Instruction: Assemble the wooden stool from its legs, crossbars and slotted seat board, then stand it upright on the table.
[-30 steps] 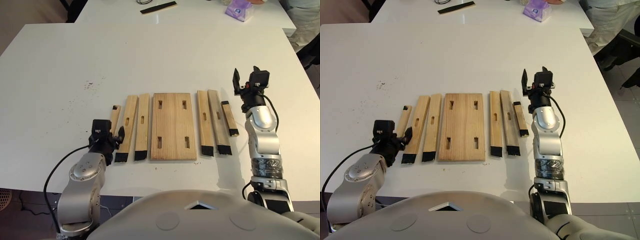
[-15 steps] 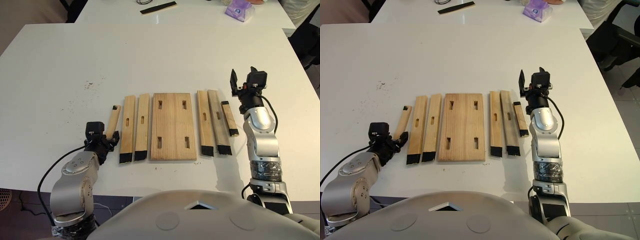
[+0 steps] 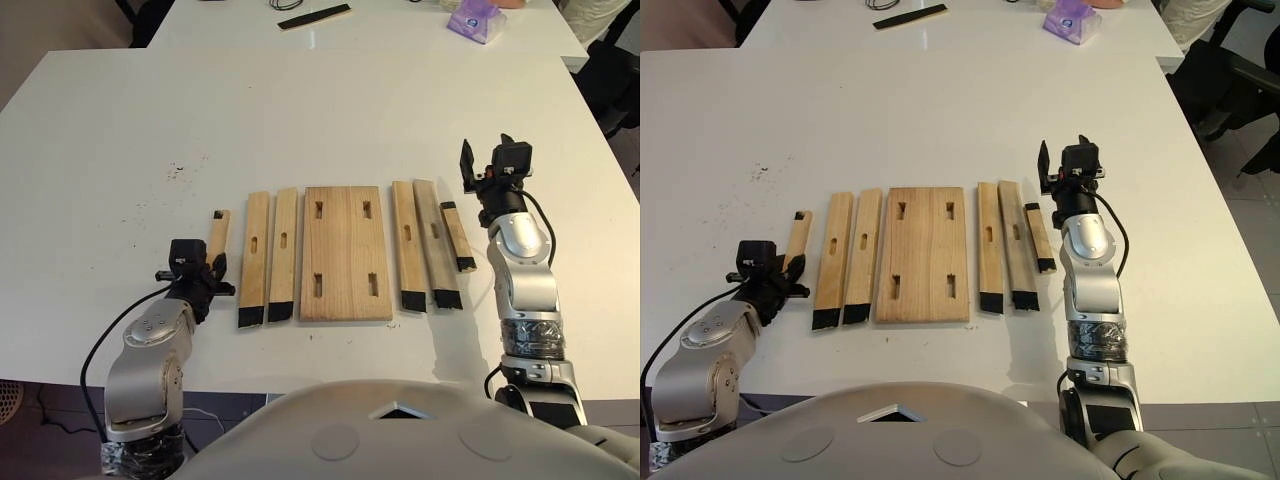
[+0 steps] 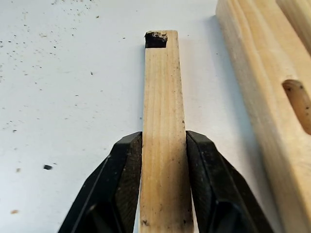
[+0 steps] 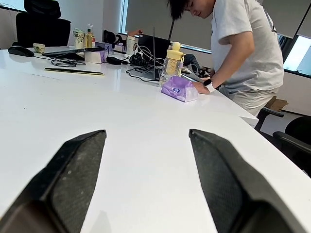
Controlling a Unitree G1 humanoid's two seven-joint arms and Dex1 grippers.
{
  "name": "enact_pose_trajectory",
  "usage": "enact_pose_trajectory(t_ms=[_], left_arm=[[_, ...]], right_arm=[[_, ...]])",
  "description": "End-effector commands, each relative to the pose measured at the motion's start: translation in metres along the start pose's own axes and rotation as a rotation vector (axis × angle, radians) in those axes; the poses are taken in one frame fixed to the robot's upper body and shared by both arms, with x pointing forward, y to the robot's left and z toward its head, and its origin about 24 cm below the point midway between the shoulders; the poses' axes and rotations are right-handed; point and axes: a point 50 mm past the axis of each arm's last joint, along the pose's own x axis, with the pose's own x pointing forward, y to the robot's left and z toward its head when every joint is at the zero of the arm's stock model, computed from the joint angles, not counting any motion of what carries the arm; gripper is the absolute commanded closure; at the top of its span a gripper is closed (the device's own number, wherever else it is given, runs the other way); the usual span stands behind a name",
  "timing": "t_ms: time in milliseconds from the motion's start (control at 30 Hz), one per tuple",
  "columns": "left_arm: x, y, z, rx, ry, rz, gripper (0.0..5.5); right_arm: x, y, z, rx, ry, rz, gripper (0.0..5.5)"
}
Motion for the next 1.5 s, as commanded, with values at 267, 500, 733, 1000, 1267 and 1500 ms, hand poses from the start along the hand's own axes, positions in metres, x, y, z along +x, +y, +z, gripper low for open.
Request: enact_pose_trajectory(t_ms=[267, 500, 733, 1000, 1267, 1500], left_arm=[[-0.06, -0.049, 0.141, 0.039, -0.925, -0.386, 4.2], [-0.097, -0.085, 0.148, -0.065, -0.943, -1.12, 4.2], [-0.109, -0.086, 0.157, -0.163, -0.87, -1.445, 4.2], [-0.103, -0.088, 0.141, -0.062, -0.716, -1.497, 4.2], [-0.088, -0.094, 0.132, 0.022, -0.717, -1.388, 4.2], [-0.083, -0.099, 0.125, 0.055, -0.719, -1.355, 4.2]], right_arm=[[-0.011, 0.023, 0.094, 0.524, -0.211, 0.734, 2.34], [-0.045, 0.016, 0.147, 0.609, -0.206, 1.499, 2.17], [-0.049, 0.018, 0.157, 0.553, -0.103, 1.799, 1.8], [-0.042, 0.02, 0.176, 0.534, -0.158, 1.854, 1.8], [-0.049, 0.027, 0.17, 0.444, -0.107, 1.887, 2.23], [-0.044, 0.027, 0.162, 0.403, -0.096, 1.838, 3.36]])
